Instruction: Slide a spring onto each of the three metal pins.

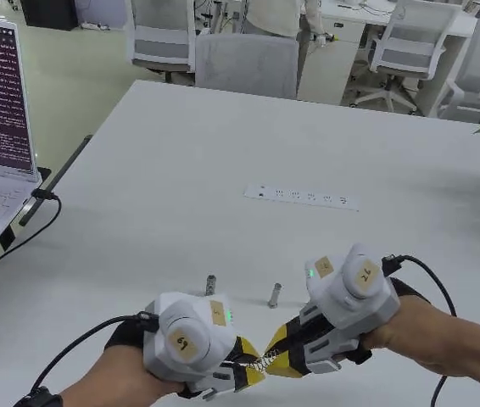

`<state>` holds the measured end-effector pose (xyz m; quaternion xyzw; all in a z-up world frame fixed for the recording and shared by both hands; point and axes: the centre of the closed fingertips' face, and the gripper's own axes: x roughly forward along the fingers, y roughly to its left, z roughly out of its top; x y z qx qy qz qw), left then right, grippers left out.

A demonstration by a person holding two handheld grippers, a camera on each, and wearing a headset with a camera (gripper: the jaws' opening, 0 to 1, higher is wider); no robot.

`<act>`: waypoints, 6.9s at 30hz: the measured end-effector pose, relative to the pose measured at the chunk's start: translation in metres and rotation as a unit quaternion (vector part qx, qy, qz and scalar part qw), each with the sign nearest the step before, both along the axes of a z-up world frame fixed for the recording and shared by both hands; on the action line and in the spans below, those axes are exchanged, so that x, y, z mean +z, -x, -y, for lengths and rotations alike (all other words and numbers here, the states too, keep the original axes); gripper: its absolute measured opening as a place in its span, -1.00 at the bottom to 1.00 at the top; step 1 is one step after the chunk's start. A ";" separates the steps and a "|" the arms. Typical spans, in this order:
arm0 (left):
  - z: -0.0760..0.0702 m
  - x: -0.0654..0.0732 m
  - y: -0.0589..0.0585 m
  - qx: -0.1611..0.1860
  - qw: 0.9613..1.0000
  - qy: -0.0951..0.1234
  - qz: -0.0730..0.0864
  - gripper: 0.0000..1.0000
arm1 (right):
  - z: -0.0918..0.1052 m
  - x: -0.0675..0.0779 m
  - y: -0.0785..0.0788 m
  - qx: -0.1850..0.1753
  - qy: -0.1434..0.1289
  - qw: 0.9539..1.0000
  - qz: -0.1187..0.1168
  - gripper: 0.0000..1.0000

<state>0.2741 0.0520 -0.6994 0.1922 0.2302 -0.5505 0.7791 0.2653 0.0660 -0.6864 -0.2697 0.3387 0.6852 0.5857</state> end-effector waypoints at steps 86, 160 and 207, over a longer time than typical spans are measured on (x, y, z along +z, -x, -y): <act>-0.012 0.014 -0.011 0.083 0.993 0.085 0.008 -0.75 | 0.007 0.000 -0.018 0.047 0.090 0.993 0.056 -0.85; -0.160 0.011 -0.032 0.331 0.939 0.098 -0.001 -0.25 | 0.042 -0.019 -0.131 -0.059 0.161 0.980 0.097 -0.84; -0.170 0.012 -0.016 0.345 0.933 0.103 -0.020 0.00 | 0.026 -0.050 -0.171 -0.036 0.206 0.973 0.098 -0.84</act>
